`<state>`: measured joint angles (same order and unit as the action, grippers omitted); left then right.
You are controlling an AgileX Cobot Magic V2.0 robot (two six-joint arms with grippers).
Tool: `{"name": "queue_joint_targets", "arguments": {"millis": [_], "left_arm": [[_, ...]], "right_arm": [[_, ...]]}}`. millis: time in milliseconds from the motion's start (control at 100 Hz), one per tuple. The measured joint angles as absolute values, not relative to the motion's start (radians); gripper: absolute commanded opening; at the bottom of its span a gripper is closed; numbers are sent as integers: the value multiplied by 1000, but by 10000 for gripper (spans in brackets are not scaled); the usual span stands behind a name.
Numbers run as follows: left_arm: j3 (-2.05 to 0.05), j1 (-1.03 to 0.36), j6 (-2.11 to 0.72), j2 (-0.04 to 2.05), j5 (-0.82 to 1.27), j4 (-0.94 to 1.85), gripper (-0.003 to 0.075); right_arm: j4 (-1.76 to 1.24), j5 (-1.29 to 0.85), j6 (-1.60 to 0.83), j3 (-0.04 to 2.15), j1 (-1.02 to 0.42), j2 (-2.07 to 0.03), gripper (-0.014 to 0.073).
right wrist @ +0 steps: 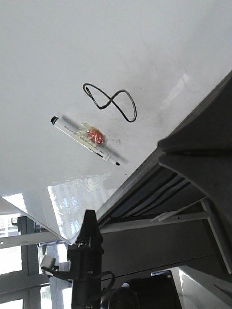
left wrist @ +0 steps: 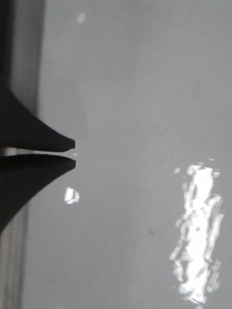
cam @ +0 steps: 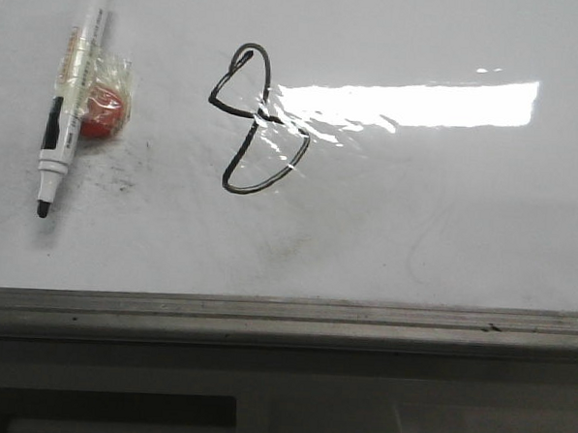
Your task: Write number 8 on whiteboard
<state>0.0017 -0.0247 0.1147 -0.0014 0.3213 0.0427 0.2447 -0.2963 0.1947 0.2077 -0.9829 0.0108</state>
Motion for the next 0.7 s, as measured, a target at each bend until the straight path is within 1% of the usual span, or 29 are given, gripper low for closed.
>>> {"name": "queue_joint_targets", "arguments": {"millis": [410, 700], "left_arm": [[2, -25, 115, -1, 344, 43, -20], [2, -25, 115, -1, 344, 43, -20]], "right_arm": [[246, -296, 195, 208, -983, 11, -63], [248, -336, 195, 208, -983, 11, -63]]}}
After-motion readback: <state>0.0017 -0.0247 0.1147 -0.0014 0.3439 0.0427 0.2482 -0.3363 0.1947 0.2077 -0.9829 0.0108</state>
